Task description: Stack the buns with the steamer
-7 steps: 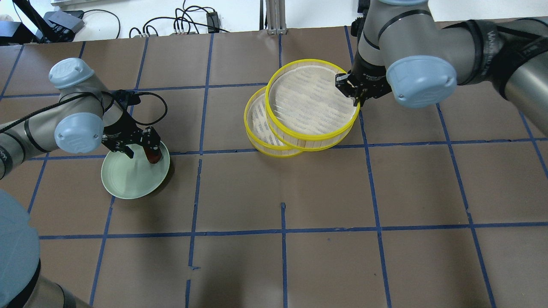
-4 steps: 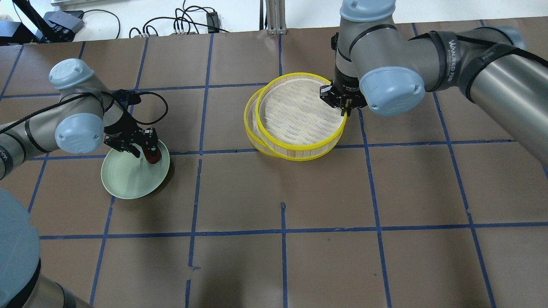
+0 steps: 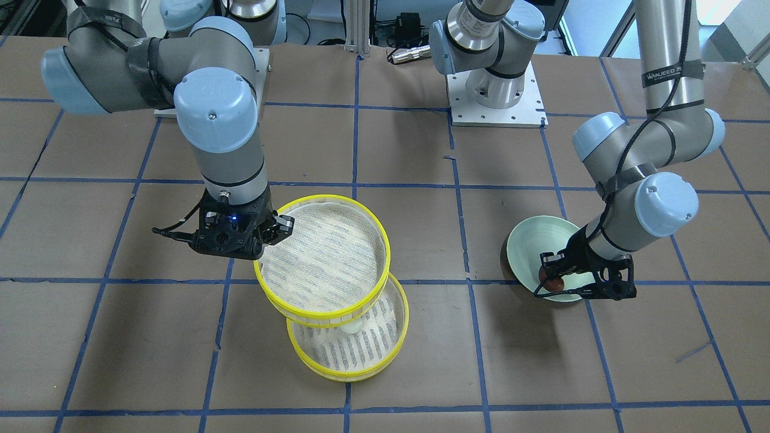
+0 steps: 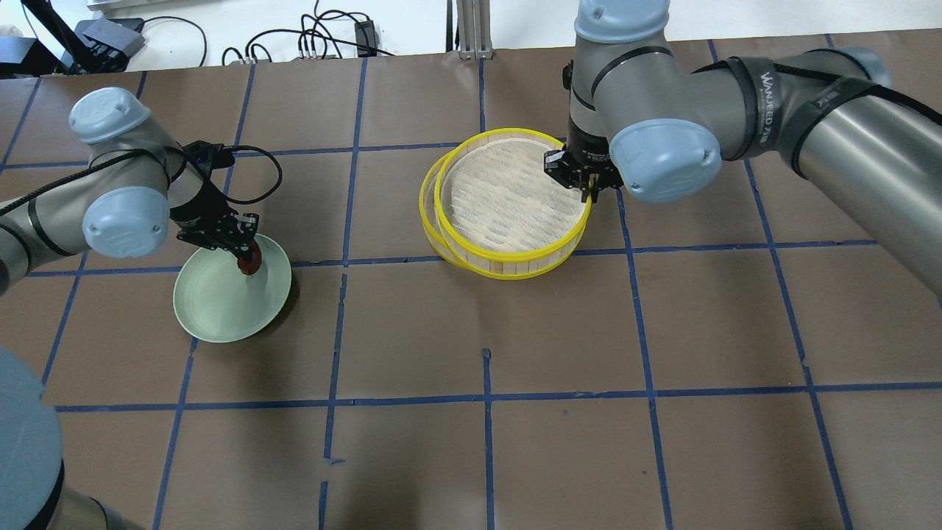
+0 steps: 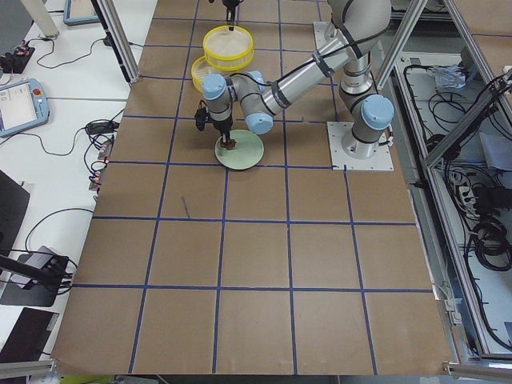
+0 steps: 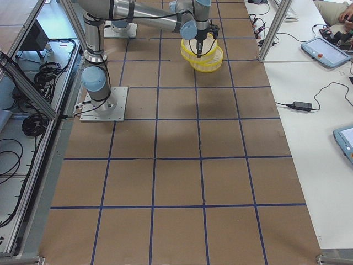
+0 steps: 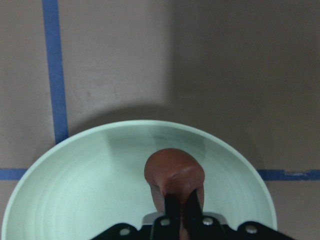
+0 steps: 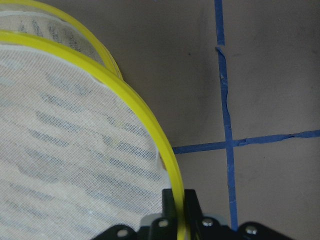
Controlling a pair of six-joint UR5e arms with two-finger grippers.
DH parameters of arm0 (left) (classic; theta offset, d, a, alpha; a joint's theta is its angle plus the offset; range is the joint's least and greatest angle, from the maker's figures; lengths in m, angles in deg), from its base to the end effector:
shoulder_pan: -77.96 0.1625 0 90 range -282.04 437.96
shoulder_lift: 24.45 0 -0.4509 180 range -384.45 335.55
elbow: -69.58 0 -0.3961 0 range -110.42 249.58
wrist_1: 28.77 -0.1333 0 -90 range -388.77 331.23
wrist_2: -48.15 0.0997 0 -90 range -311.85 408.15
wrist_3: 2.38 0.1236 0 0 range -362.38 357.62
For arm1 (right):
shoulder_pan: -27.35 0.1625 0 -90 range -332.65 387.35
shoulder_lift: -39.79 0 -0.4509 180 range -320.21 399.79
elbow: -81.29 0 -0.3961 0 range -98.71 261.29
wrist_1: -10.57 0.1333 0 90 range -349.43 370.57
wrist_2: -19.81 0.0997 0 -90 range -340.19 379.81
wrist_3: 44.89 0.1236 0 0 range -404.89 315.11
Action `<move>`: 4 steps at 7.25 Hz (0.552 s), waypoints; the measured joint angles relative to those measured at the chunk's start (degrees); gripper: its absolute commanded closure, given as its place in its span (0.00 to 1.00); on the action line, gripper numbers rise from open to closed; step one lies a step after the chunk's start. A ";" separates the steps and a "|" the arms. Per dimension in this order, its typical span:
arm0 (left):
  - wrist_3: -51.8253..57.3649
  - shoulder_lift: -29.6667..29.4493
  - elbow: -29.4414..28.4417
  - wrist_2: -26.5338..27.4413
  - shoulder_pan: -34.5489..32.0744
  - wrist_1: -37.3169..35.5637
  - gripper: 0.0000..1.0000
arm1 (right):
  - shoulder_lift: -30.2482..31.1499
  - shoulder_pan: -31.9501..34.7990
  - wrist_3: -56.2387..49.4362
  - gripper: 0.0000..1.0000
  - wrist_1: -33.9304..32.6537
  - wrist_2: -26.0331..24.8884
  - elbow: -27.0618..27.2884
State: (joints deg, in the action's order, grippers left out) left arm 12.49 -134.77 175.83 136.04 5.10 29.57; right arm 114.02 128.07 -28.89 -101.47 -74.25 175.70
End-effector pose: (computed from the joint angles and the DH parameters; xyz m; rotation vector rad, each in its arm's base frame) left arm 0.0343 -0.5791 0.2177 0.0635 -3.0799 -0.1113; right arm 0.2336 -0.5644 0.3398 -0.1436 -3.0759 0.0739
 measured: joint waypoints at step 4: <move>-0.90 1.99 -10.63 0.00 -1.88 13.21 1.00 | -7.02 0.63 2.82 0.92 -3.99 -2.45 -4.11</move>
State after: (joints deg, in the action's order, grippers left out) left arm 11.59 -132.78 165.20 136.04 3.21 42.77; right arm 107.00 128.69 -26.06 -105.46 -76.70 171.59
